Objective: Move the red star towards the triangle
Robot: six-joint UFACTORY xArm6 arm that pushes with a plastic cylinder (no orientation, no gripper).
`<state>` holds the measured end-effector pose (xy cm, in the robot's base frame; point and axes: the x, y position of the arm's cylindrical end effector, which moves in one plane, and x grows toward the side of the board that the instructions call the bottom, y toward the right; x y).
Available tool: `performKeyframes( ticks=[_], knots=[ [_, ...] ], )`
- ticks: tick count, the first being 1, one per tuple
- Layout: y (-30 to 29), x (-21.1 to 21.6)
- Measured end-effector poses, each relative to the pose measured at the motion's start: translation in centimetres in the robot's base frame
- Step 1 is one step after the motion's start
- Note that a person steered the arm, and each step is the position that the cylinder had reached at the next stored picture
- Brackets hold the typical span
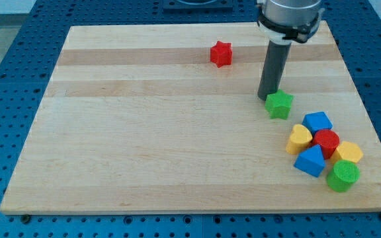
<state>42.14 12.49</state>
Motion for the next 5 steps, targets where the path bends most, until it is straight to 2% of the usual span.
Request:
performKeyframes(
  ticks=[2,3,4,5],
  knots=[
    [0.0,3.9],
    [-0.2,4.1],
    [-2.0,2.8],
    [-6.1,0.3]
  ],
)
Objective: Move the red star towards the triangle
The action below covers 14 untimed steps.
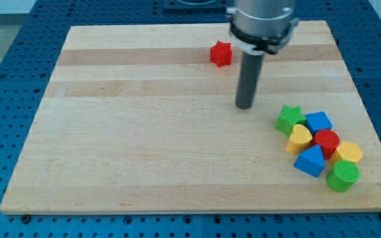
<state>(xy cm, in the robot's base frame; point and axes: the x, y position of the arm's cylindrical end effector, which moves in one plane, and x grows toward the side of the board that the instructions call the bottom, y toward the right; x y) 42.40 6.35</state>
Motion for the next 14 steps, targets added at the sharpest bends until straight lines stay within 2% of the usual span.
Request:
performKeyframes(
  ticks=[2,3,5,8,11,14],
  knots=[
    [-10.3,-4.8],
    [-11.6,-8.2],
    [-9.2,-15.1],
    [-0.4,-14.0],
    [-0.1,-7.0],
    [4.4,-7.1]
  ],
)
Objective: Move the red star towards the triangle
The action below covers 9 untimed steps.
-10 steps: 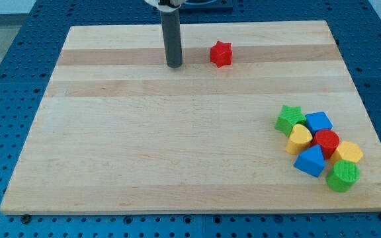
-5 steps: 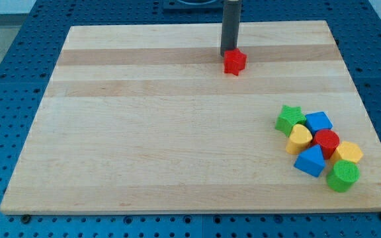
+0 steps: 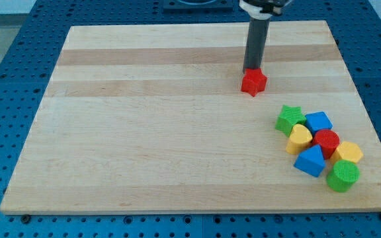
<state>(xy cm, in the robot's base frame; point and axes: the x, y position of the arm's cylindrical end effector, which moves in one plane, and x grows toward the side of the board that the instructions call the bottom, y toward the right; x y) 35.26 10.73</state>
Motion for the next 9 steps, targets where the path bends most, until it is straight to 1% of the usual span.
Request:
performKeyframes(
  ticks=[4,5,6,7,9],
  knots=[
    [-1.4,10.1],
    [-2.0,11.5],
    [-3.6,12.0],
    [-4.1,13.7],
    [-3.1,15.3]
  ],
)
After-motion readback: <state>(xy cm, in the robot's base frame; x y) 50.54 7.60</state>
